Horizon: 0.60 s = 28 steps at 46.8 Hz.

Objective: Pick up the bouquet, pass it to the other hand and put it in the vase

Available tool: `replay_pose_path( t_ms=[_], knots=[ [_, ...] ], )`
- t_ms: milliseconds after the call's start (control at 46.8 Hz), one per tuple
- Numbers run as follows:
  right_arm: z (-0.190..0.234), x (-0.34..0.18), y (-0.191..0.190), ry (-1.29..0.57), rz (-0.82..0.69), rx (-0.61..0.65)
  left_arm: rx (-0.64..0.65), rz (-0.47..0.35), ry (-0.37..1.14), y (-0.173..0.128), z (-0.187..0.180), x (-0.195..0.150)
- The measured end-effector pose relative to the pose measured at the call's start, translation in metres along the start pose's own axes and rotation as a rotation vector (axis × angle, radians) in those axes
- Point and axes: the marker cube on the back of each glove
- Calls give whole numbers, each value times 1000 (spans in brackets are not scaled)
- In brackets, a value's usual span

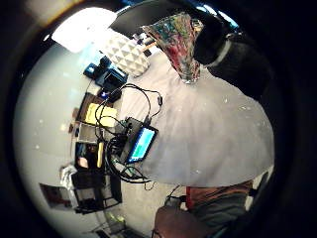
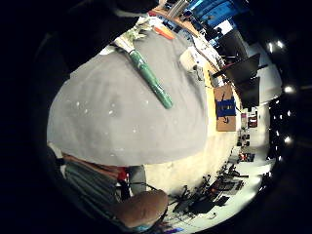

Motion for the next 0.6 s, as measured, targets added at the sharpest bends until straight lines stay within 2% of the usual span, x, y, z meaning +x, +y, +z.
replay_pose_path(
  t_ms=[385, 492, 598],
  knots=[
    [-1, 16, -5, -5, -18, 4, 30, 10, 16, 1, -6, 1],
    [-5, 44, -6, 3, 38, 4, 54, 12, 29, 0, -10, 1],
    [16, 83, -30, 2, 90, 18, 66, 19, 48, 0, -11, 2]
  ],
)
